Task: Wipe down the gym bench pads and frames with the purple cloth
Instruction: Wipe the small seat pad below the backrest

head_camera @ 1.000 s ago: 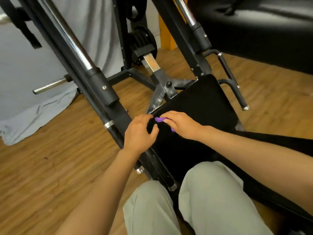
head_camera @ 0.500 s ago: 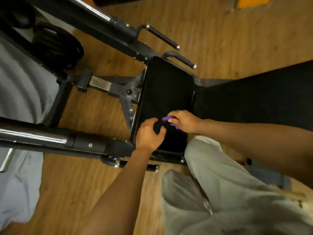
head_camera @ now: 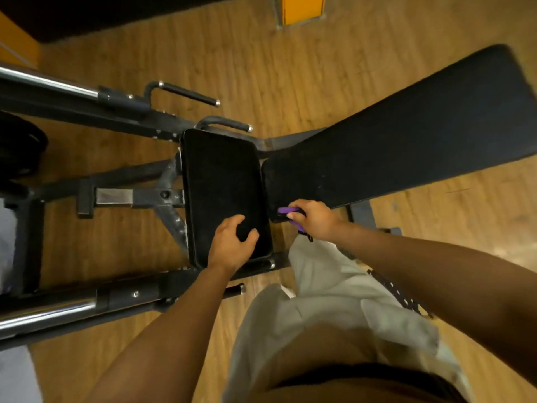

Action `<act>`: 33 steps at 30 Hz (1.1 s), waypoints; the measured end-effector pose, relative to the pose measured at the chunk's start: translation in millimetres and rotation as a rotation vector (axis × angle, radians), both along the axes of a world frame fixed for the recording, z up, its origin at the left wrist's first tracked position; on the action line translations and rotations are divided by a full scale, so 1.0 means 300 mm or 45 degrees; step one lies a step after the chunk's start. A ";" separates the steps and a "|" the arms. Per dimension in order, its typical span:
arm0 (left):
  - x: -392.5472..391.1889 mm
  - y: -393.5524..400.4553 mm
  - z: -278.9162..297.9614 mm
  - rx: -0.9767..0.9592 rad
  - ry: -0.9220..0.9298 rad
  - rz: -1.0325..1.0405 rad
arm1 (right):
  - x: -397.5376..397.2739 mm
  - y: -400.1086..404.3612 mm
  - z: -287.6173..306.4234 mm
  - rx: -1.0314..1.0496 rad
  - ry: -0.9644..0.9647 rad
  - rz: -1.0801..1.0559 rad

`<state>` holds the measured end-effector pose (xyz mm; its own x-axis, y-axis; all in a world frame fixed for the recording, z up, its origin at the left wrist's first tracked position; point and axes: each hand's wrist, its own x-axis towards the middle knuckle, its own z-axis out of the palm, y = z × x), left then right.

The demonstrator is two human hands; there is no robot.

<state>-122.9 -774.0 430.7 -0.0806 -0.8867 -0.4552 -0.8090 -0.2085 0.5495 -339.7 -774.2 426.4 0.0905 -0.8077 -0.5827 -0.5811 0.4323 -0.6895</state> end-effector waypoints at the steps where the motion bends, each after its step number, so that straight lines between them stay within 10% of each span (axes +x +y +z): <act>1: -0.013 -0.010 0.005 -0.008 0.021 -0.040 | -0.008 0.021 -0.003 0.004 0.015 -0.042; 33: -0.692 0.844 -0.066 -0.014 0.143 -1.666 | -0.177 1.484 -0.031 0.075 0.184 -1.539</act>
<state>-330.4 -520.7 411.0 -0.9149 -0.1277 -0.3830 -0.3579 0.6952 0.6233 -392.8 -328.9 416.9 -0.7703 -0.2987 -0.5634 0.1474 0.7762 -0.6131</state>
